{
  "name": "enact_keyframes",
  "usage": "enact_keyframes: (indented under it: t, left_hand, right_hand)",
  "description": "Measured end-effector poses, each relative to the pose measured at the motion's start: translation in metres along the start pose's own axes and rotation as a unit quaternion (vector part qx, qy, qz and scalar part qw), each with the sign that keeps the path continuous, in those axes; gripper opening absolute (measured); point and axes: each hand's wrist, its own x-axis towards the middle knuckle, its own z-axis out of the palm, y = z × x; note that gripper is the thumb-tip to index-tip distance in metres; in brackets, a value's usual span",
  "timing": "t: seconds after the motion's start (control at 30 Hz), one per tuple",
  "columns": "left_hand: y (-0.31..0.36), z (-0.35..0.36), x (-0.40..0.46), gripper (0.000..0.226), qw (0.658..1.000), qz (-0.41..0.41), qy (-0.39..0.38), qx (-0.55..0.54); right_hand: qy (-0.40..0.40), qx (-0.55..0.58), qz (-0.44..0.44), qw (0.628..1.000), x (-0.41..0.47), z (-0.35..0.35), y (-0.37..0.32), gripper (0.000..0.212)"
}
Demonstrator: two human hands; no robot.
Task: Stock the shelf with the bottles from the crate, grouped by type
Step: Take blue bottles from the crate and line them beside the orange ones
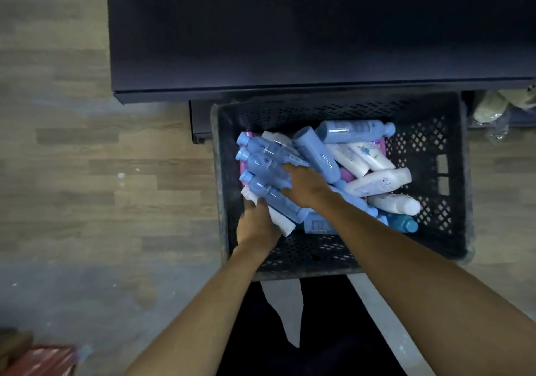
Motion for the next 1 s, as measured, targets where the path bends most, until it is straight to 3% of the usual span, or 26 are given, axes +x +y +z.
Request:
enact_keyframes:
  t: [0.17, 0.37, 0.67, 0.9, 1.0]
  left_hand:
    - [-0.01, 0.029, 0.03, 0.049, 0.997, -0.018, 0.002, -0.079]
    - [-0.024, 0.047, 0.042, 0.028, 0.992, -0.01, 0.029, -0.126]
    - [-0.036, 0.069, 0.032, 0.04, 0.992, -0.006, 0.008, -0.127]
    - [-0.047, 0.071, 0.021, 0.044, 0.988, 0.0, 0.017, -0.152]
    - [-0.048, 0.057, 0.01, 0.041, 0.983, 0.018, 0.025, -0.181]
  right_hand:
    - [0.028, 0.002, 0.003, 1.0, 0.046, 0.028, -0.023, 0.051]
    - [0.082, -0.076, 0.073, 0.991, 0.073, 0.06, -0.052, 0.054]
    - [0.147, -0.221, 0.077, 0.961, 0.102, 0.069, -0.052, 0.053]
    - [0.109, -0.193, -0.052, 0.974, 0.104, 0.033, -0.03, 0.058]
    - [0.056, -0.099, -0.114, 0.987, 0.066, -0.008, -0.014, 0.056]
